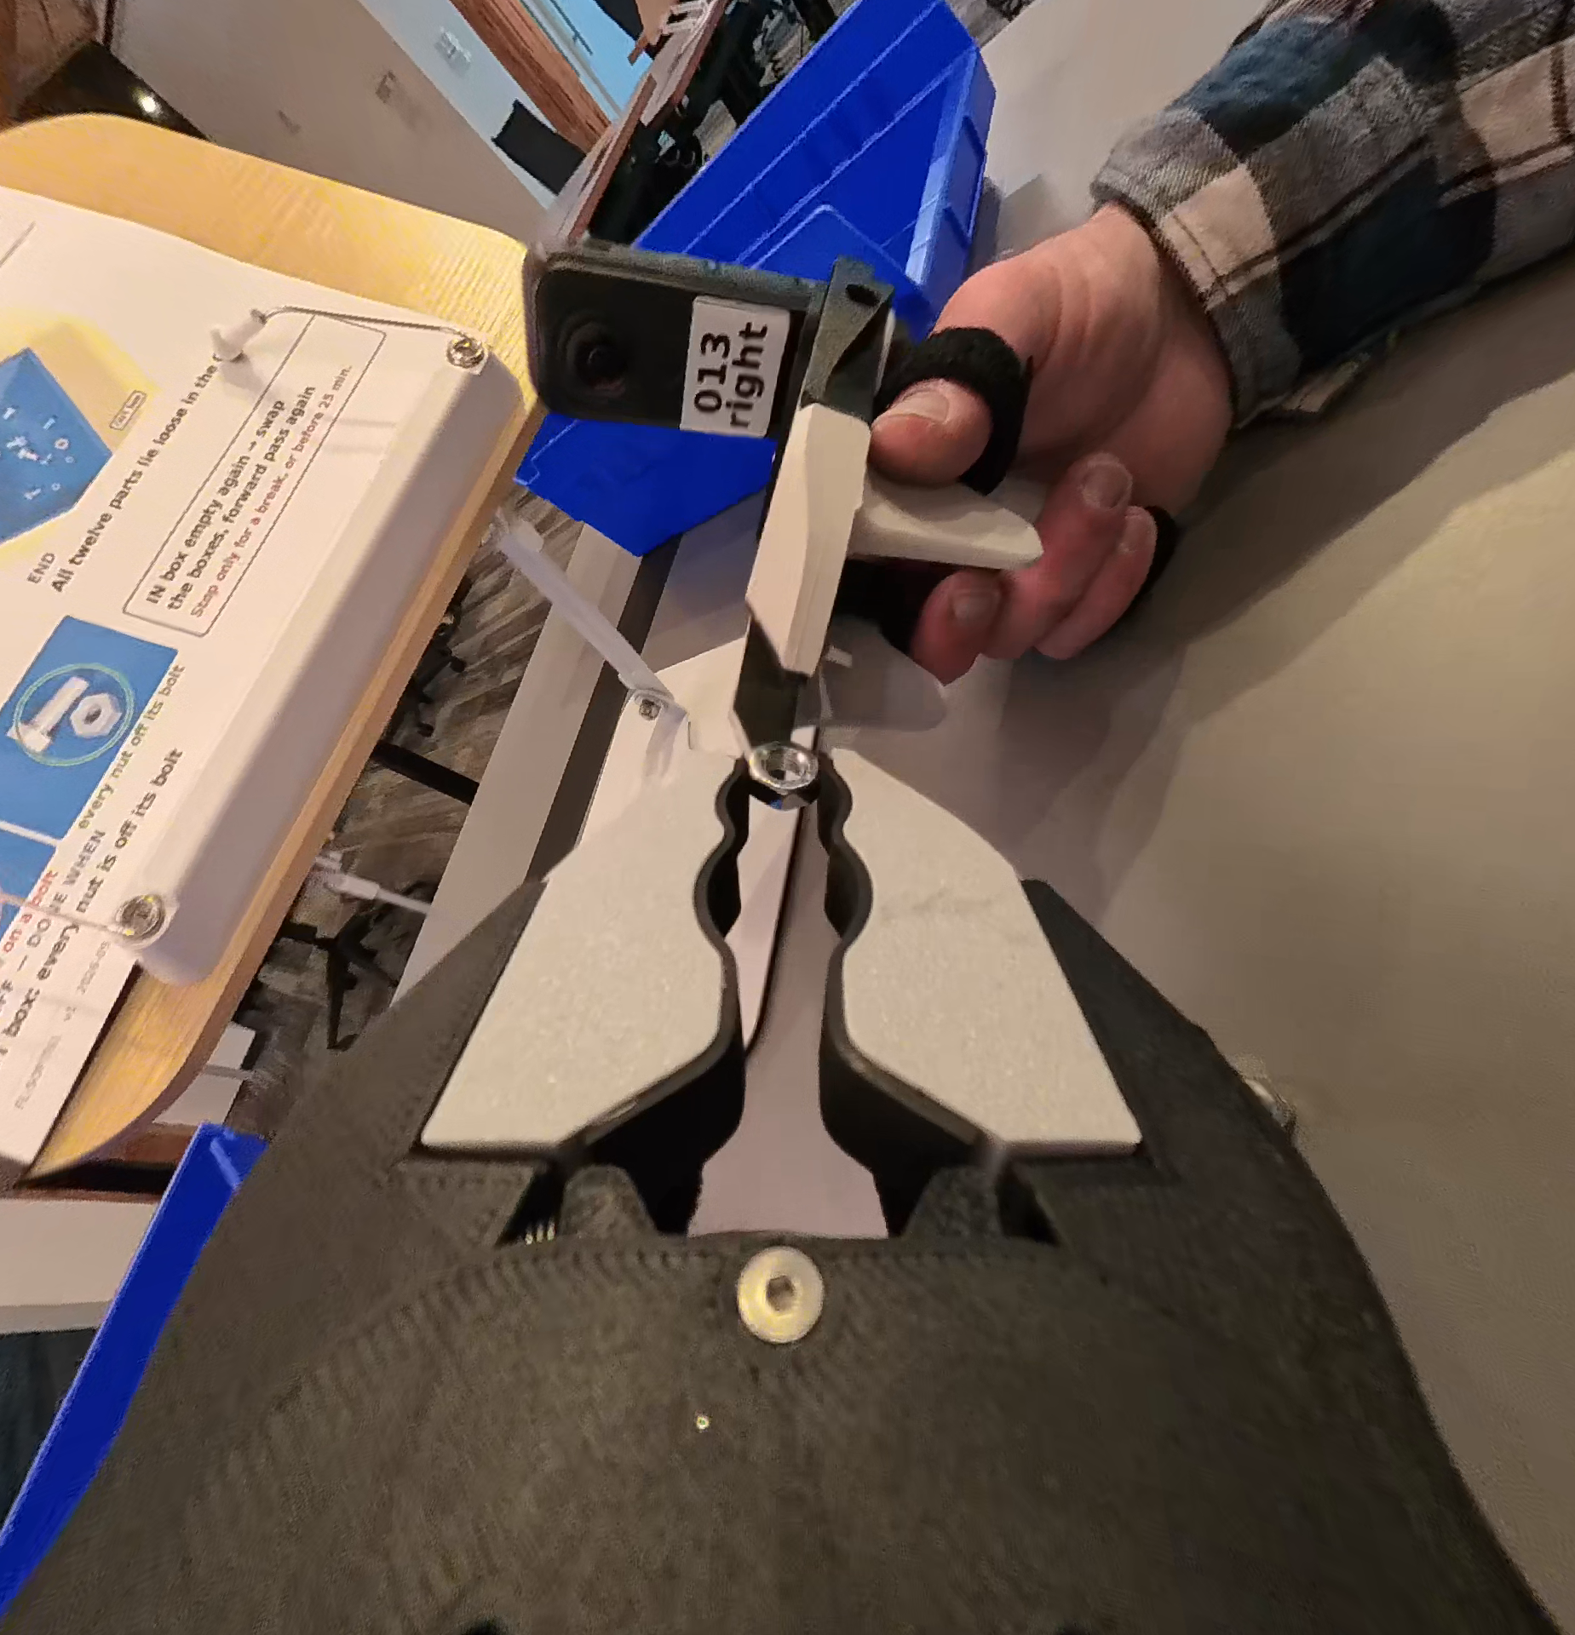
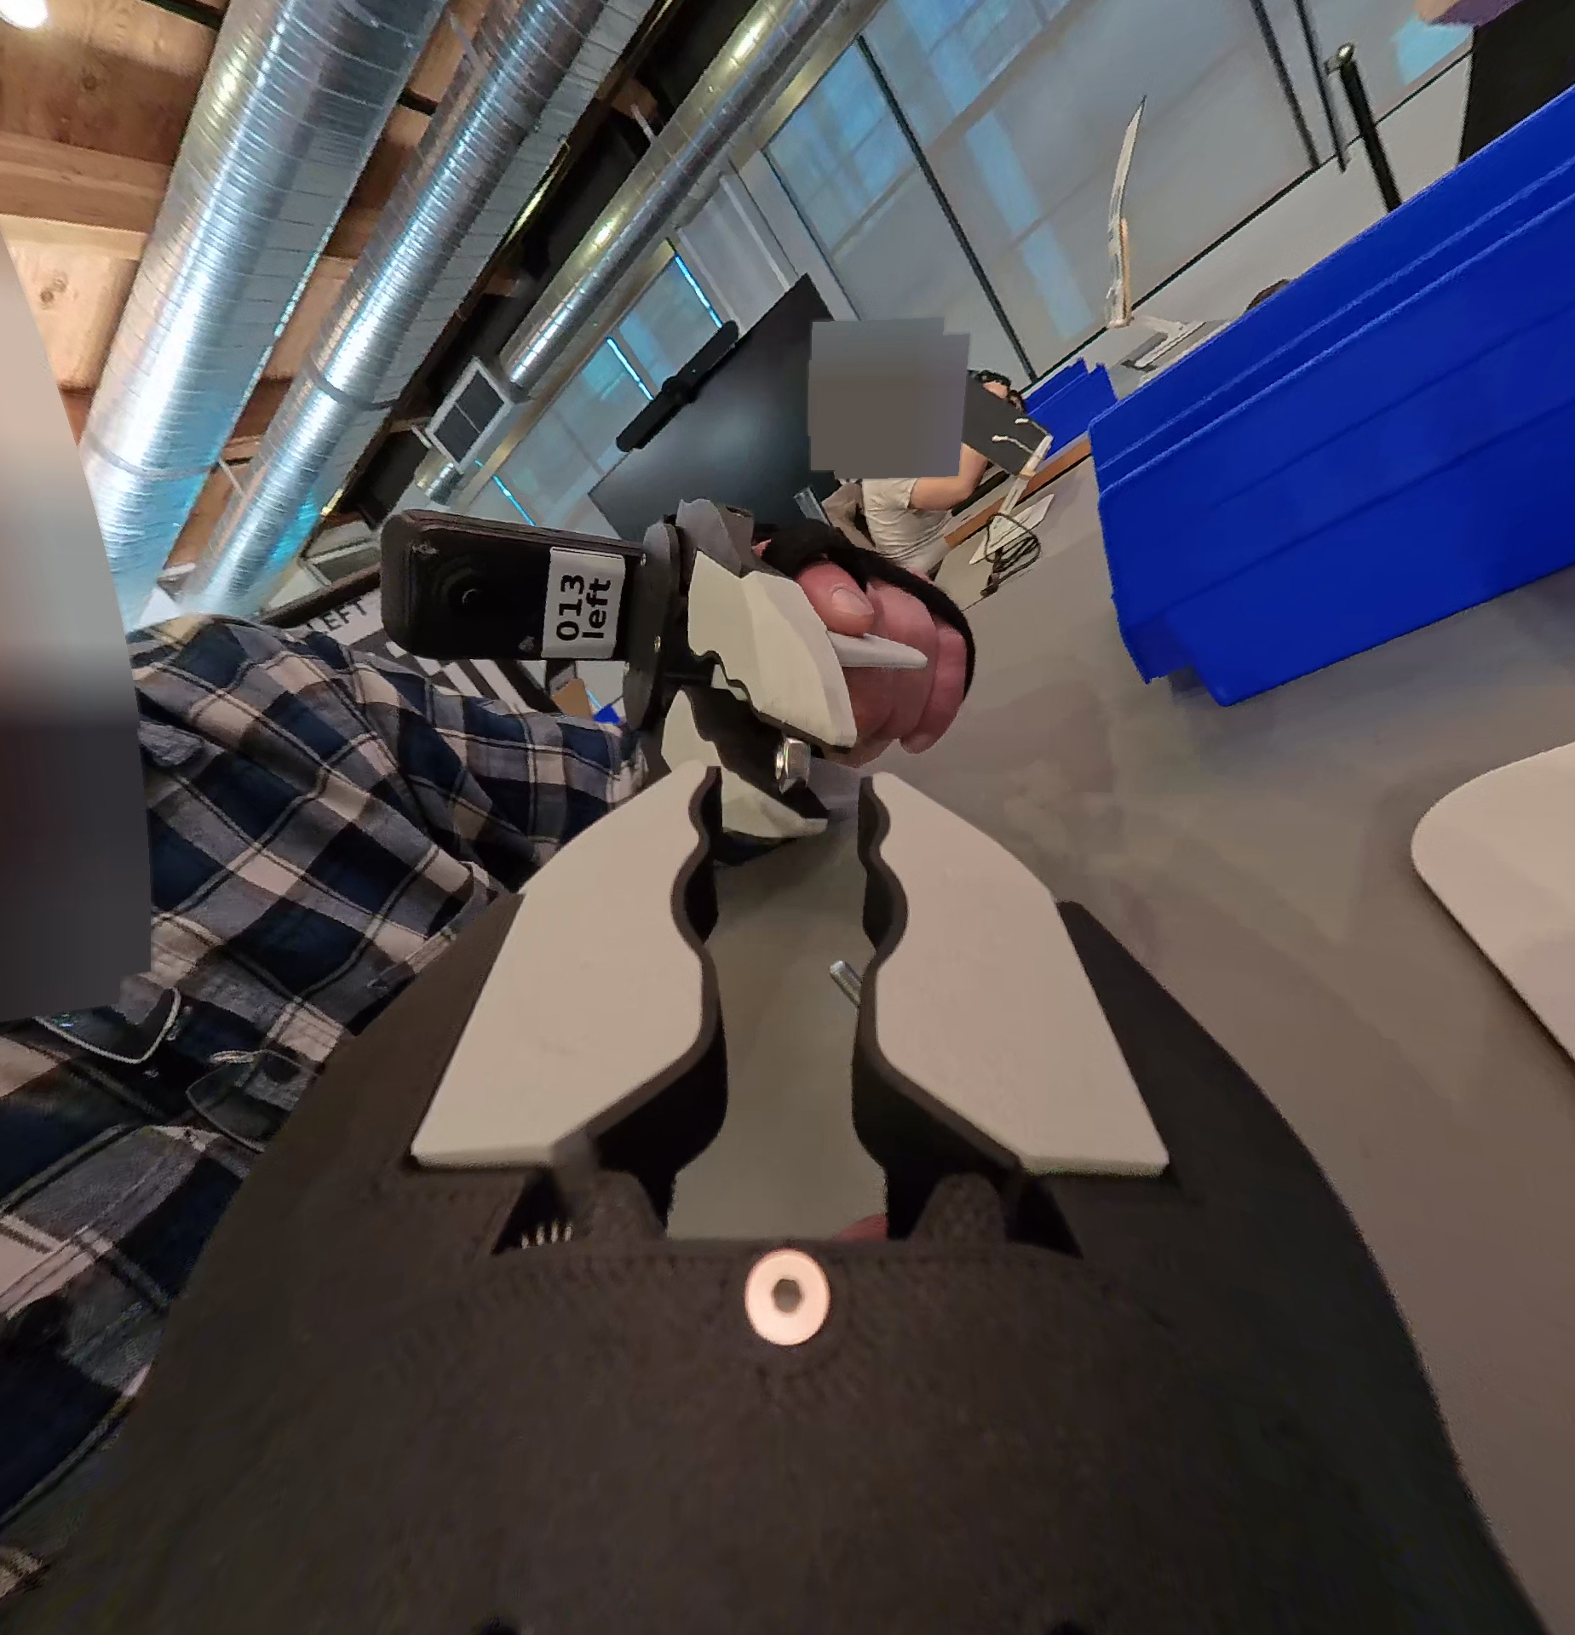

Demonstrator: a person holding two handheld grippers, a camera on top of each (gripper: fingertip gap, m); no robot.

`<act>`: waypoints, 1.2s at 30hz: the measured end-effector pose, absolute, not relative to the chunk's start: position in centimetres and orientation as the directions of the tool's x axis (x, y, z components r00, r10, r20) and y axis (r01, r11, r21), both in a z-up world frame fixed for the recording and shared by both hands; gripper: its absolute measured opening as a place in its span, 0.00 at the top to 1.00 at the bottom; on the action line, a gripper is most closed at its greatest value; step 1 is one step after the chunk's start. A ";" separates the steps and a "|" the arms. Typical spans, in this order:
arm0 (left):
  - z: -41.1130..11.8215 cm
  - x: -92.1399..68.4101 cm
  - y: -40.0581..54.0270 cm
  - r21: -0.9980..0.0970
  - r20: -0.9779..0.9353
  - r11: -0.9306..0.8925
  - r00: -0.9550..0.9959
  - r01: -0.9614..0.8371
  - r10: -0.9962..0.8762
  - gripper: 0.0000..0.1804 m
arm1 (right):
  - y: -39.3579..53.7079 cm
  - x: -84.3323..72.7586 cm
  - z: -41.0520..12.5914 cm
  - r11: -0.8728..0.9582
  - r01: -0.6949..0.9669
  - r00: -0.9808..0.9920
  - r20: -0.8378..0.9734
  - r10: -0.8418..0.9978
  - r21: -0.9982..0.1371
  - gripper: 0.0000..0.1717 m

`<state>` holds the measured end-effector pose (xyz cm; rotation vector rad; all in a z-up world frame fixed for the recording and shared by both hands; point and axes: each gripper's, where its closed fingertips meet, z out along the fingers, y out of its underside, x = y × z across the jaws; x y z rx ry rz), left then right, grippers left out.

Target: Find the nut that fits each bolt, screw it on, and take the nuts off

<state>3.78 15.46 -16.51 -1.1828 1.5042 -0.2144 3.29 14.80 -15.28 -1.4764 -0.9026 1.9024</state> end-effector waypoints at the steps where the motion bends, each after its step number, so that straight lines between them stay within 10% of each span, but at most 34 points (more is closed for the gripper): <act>1: -16.5 3.4 15.4 -0.693 -0.641 0.469 0.168 -0.548 -0.749 0.92 | 14.8 3.3 -15.3 -0.606 -0.030 -0.223 -0.586 0.779 -0.795 0.82; 17: -16.8 -3.6 14.6 -0.734 -0.599 0.346 0.316 -0.585 -0.736 0.92 | 9.0 -0.3 -24.6 -0.034 0.590 -0.086 -0.105 0.991 -0.807 0.84; 36: -16.7 -3.8 14.8 -0.720 -0.616 0.361 0.306 -0.592 -0.726 0.92 | 9.3 -1.8 -26.9 0.015 0.707 -0.082 -0.060 0.995 -0.707 0.91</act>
